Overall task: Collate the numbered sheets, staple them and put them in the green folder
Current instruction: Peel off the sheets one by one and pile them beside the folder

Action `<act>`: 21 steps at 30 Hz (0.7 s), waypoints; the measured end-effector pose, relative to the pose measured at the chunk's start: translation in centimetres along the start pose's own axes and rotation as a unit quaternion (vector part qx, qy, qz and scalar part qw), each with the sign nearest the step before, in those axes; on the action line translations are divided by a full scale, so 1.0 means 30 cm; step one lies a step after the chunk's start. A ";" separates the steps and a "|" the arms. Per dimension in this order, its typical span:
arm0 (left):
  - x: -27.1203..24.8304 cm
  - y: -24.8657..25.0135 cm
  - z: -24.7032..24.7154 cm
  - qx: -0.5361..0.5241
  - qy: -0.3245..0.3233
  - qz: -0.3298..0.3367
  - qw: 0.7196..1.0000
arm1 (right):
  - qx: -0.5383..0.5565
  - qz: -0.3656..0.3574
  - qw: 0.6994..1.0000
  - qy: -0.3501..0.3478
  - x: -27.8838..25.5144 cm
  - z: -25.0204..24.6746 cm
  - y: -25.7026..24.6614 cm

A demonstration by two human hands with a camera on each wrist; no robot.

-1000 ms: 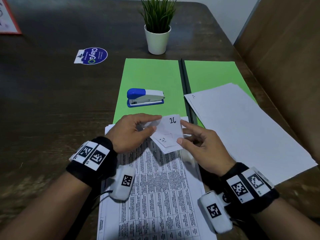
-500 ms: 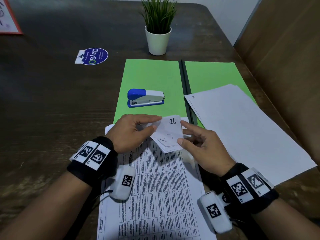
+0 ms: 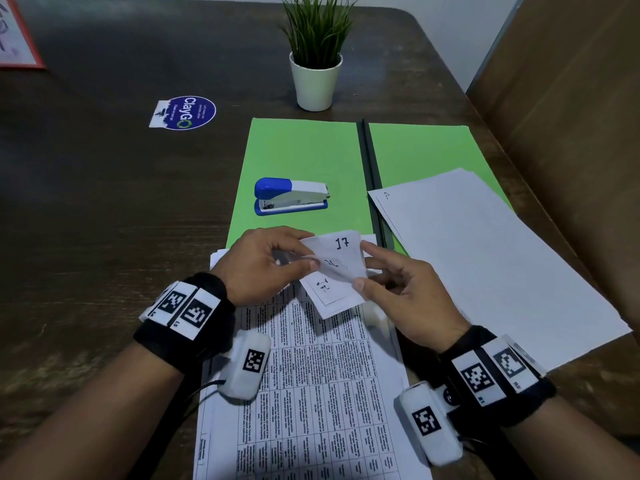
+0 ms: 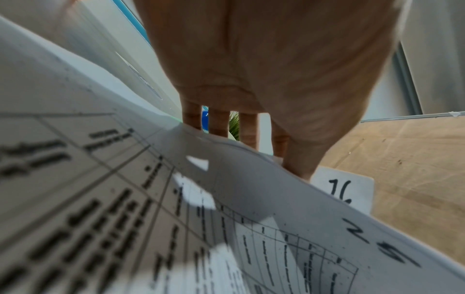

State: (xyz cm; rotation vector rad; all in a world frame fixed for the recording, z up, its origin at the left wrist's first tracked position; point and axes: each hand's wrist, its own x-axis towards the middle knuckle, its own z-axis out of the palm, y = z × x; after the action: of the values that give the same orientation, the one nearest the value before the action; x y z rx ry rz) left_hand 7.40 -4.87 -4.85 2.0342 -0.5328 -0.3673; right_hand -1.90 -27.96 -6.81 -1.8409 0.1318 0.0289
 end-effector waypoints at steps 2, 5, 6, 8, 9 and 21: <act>0.001 -0.002 -0.001 -0.002 -0.002 -0.001 1.000 | 0.006 -0.012 1.000 0.006 -0.003 0.002 -0.003; 0.003 0.002 0.000 0.001 -0.002 0.004 1.000 | 0.006 -0.027 0.999 0.028 -0.006 0.005 -0.006; 0.003 0.003 0.001 -0.001 -0.004 0.006 1.000 | 0.008 -0.029 0.999 0.034 -0.006 0.006 -0.007; 0.004 0.002 0.001 -0.001 -0.009 0.008 1.000 | 0.011 -0.032 0.999 0.034 -0.007 0.006 -0.007; 0.002 0.004 0.000 0.000 -0.012 0.008 1.000 | 0.011 -0.032 0.999 0.030 -0.007 0.007 -0.008; -0.005 0.010 0.003 -0.003 0.010 -0.020 1.000 | 0.011 -0.033 0.999 0.007 -0.010 0.013 -0.016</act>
State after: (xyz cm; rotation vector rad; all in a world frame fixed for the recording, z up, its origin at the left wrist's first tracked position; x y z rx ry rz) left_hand 7.15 -5.00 -4.63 2.0433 -0.4790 -0.3710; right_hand -2.12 -27.42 -6.43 -1.8230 0.0808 -0.0311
